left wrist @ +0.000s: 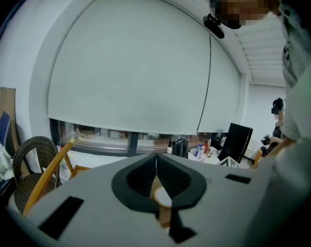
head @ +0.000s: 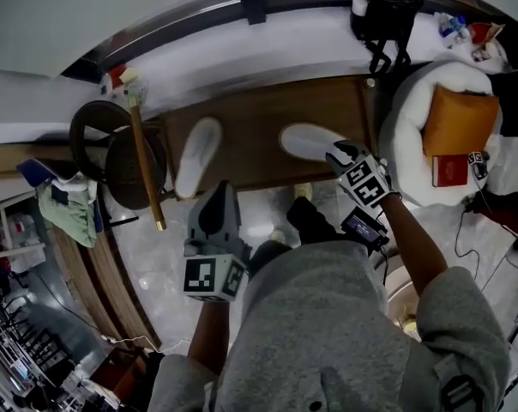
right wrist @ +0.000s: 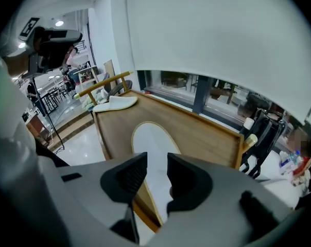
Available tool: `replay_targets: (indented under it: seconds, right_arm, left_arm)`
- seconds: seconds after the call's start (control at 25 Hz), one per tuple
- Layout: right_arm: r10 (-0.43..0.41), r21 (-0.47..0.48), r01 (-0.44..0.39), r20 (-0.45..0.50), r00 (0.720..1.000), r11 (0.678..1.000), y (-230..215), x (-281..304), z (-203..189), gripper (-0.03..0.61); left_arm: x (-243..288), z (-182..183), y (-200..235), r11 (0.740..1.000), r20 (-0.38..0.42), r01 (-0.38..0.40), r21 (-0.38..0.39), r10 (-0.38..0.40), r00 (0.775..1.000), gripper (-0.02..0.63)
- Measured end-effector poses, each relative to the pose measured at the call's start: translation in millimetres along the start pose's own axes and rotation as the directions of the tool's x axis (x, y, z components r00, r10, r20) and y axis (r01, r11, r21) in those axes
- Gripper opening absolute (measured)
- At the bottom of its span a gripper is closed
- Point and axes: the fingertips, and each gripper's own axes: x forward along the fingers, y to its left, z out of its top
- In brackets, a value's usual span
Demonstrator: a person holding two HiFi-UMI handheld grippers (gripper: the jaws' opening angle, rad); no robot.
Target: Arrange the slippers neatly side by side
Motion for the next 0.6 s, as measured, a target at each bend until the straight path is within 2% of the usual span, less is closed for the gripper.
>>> replay_targets:
  seconds: [0.44,0.6]
  right_arm:
    - [0.073,-0.032,-0.076,-0.107,0.992,0.997,-0.6,48.4,-21.3,0.117]
    - [0.069,-0.057,-0.077,-0.135,0.988,0.995,-0.2,58.1,-26.3,0.099]
  left_arm:
    - [12.7,-4.6,2.6,0.999,-0.016,-0.041,0.01,0.041,0.999,0.015]
    - [11.0,-5.9,2.9,0.998,-0.052,-0.061,-0.009,0.061,0.997,0.015]
